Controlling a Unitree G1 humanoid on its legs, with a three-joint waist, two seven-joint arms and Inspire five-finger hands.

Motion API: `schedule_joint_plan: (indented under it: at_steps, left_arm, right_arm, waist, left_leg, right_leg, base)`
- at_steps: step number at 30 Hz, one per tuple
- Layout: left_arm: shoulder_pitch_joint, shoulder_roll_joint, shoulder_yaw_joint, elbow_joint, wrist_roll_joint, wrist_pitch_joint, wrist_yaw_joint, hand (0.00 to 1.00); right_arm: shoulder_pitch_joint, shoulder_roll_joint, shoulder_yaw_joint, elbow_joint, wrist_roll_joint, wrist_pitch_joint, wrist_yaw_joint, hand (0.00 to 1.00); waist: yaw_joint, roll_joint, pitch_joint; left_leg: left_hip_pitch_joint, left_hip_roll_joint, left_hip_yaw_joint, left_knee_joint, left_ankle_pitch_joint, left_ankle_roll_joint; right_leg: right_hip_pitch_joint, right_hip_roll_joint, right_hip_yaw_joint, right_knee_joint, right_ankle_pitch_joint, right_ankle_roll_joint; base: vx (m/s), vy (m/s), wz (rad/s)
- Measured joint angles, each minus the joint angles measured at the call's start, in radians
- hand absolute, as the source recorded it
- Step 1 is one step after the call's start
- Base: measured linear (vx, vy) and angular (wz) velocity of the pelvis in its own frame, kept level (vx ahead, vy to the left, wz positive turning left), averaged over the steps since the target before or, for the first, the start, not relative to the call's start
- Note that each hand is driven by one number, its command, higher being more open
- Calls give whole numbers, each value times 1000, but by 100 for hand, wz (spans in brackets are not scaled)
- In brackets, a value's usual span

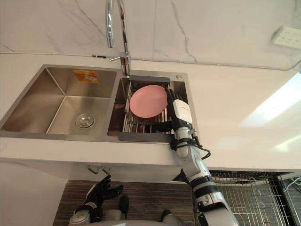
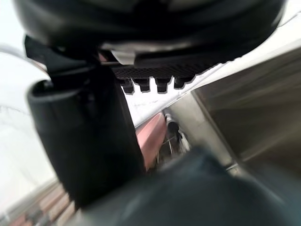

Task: Walk over to the sink, pick up the cup, carry it to the dishwasher, place the cup inside the dishwasher, then close the dishwasher door

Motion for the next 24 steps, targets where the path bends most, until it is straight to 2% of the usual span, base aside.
schedule_joint_plan:
  at_steps: [6,9,15,24]
  left_arm:
    - [-3,2,0,-7,0,-1,-1,100]
    - [-3,5,0,-20,0,0,-9,100]
    - [-4,21,5,-32,0,0,-10,100]
    - [-7,22,8,-33,0,4,-10,100]
  right_arm:
    - [-25,4,10,18,0,21,0,100]
    - [-45,7,10,25,1,28,-1,100]
    - [-55,1,9,29,3,31,0,100]
    - [-56,-22,8,30,7,37,6,100]
  waist:
    - [8,-2,10]
    - [9,-5,24]
    - [12,-26,34]
    - [21,-28,34]
  left_leg:
    - [-4,1,-13,0,-3,8]
    - [-7,2,-13,0,-3,9]
    - [-16,-6,-11,0,6,17]
    - [-23,-12,-7,0,9,22]
  right_leg:
    - [0,2,-1,5,1,5]
    - [-1,2,-2,4,-12,24]
    - [-9,-2,2,3,-16,26]
    - [-16,-10,6,5,-15,27]
  base:
    - [-35,-7,5]
    - [-53,-16,3]
    - [-6,-1,1]
    - [0,1,0]
